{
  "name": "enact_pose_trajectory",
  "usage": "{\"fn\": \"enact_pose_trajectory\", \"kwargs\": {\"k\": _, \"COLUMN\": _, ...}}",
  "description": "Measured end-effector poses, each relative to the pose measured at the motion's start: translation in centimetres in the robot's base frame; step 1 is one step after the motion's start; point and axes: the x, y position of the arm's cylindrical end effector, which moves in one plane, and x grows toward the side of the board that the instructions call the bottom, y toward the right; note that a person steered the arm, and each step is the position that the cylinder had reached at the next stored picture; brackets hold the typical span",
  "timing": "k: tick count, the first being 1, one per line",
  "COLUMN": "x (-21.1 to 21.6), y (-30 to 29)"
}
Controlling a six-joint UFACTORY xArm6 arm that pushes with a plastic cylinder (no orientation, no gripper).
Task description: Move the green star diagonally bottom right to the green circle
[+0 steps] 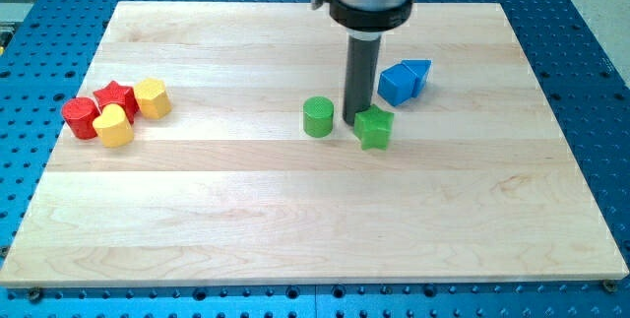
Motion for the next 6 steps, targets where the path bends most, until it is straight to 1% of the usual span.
{"fn": "enact_pose_trajectory", "kwargs": {"k": 2, "x": 0.3, "y": 4.7}}
{"fn": "enact_pose_trajectory", "kwargs": {"k": 4, "x": 4.7, "y": 8.1}}
{"fn": "enact_pose_trajectory", "kwargs": {"k": 5, "x": 6.9, "y": 8.4}}
{"fn": "enact_pose_trajectory", "kwargs": {"k": 6, "x": 7.2, "y": 5.9}}
